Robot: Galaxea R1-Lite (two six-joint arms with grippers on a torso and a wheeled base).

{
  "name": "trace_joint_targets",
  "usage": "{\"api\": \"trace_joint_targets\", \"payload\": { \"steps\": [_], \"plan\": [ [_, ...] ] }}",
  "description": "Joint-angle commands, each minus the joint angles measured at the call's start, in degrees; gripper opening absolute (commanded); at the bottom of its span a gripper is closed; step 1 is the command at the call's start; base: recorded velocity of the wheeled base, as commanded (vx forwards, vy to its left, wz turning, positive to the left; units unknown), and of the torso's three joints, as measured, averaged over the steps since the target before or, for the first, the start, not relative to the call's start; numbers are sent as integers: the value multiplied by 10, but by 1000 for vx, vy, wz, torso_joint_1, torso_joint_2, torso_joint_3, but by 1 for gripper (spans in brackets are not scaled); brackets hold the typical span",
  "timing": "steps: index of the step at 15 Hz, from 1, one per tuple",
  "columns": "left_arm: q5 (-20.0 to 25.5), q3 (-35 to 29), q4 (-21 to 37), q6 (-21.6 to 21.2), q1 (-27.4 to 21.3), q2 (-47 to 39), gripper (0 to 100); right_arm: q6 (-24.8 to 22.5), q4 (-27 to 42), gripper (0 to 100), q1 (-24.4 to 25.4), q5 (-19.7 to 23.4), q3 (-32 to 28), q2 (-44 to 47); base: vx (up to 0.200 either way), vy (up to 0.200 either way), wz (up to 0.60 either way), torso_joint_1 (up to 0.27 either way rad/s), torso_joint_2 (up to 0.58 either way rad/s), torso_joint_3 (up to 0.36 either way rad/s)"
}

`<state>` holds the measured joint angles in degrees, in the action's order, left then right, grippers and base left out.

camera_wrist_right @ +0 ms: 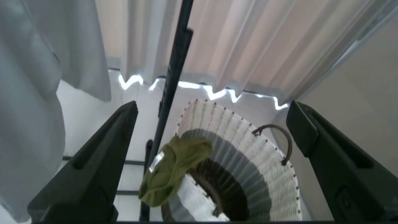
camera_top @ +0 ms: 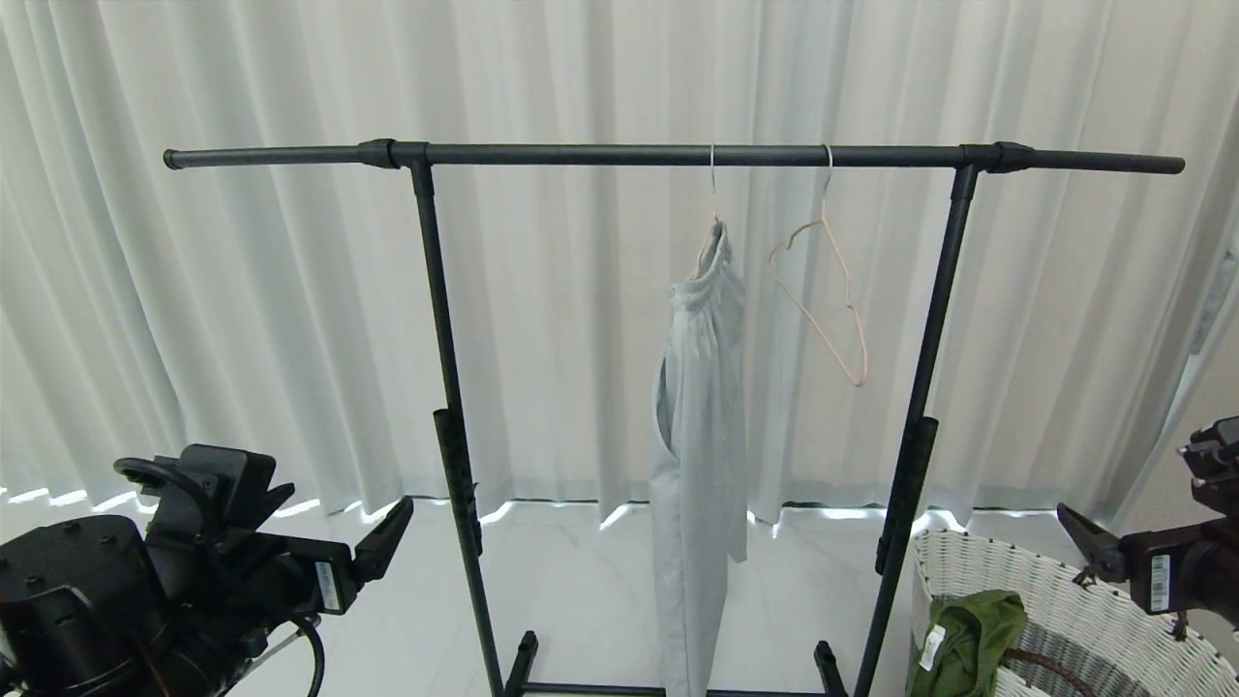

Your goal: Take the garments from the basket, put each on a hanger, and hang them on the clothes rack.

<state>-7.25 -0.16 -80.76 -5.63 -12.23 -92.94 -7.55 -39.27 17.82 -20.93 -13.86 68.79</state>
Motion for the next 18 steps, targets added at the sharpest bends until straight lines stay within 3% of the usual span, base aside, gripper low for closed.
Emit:
{"api": "trace_joint_targets", "payload": {
  "steps": [1, 5, 9, 10, 12, 13, 18],
  "plan": [
    [0, 0, 13, 6, -15, -7, 100, 0, 0, 100, -1, 0, 1, 1, 0, 0, 0, -46, 139, 80],
    [-2, 0, 35, 19, -15, 10, 100, -4, -1, 100, 0, 0, 9, -1, 0, 0, 0, -9, 19, 12],
    [-2, -25, 206, 17, -15, 139, 100, -4, -1, 100, -1, 0, 10, -1, 0, 0, 0, 0, 0, 0],
    [-1, -69, 364, 17, -15, 221, 100, -4, -1, 100, -1, 0, 10, 2, 0, 0, 0, 0, 0, 0],
    [22, -128, 542, 19, -16, 305, 100, -4, 0, 100, -1, 0, 14, 3, 0, 0, 0, 0, 0, 0],
    [38, -134, 571, 19, -14, 321, 100, -6, -1, 100, 0, 0, 15, 3, 0, 0, 0, 0, 0, 0],
    [44, -124, 570, 23, -14, 337, 100, -9, -1, 100, -2, 0, 17, 0, 0, 0, 0, 0, 0, 0]
  ]
}}
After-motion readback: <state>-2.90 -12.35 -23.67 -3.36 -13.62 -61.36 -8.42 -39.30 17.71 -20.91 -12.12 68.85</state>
